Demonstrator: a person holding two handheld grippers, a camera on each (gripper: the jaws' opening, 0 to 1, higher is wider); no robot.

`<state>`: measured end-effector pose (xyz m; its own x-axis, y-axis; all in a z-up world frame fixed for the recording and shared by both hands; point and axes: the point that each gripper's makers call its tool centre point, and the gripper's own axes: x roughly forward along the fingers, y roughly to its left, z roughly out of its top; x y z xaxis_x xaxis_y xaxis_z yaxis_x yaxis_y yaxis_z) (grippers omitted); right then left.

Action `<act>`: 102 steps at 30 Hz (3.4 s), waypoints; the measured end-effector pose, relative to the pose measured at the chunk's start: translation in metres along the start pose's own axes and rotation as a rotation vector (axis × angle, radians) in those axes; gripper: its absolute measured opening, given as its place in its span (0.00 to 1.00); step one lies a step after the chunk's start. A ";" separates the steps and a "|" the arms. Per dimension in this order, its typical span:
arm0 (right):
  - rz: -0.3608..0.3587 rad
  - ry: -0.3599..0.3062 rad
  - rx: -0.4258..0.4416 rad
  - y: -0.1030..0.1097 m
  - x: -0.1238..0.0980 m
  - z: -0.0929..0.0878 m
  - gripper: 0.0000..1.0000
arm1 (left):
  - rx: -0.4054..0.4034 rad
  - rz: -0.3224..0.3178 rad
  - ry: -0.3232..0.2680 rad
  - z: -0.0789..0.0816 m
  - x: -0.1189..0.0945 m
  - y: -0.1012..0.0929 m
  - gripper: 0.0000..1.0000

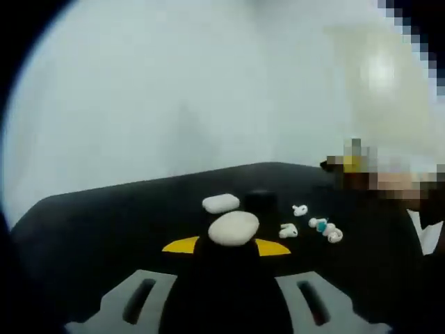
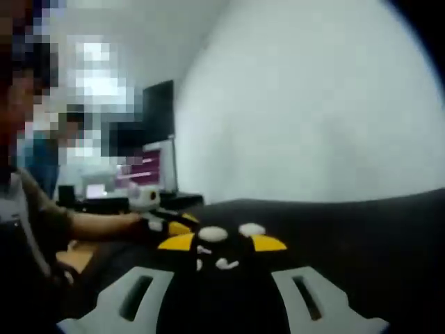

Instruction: Pick up three earphones and place each one into its charging case using tactile feedback, ensure that each earphone is properly inserted and securely positioned inside the case.

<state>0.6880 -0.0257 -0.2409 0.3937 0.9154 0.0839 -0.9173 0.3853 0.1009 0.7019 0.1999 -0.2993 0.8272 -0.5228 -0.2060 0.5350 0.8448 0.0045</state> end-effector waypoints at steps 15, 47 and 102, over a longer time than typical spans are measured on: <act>0.009 -0.058 0.023 -0.004 -0.002 0.016 0.30 | 0.097 -0.014 0.121 0.006 0.022 0.010 0.32; 0.005 -0.071 0.006 -0.001 -0.005 0.021 0.30 | 0.382 -0.144 0.143 -0.004 0.042 -0.027 0.16; -0.005 -0.092 0.036 -0.007 -0.009 0.024 0.31 | 0.051 -0.079 0.039 0.034 0.030 -0.043 0.16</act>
<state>0.6926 -0.0397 -0.2182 0.4032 0.8985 0.1736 -0.9134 0.3835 0.1368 0.7095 0.1441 -0.2724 0.7753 -0.5818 -0.2458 0.6071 0.7938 0.0363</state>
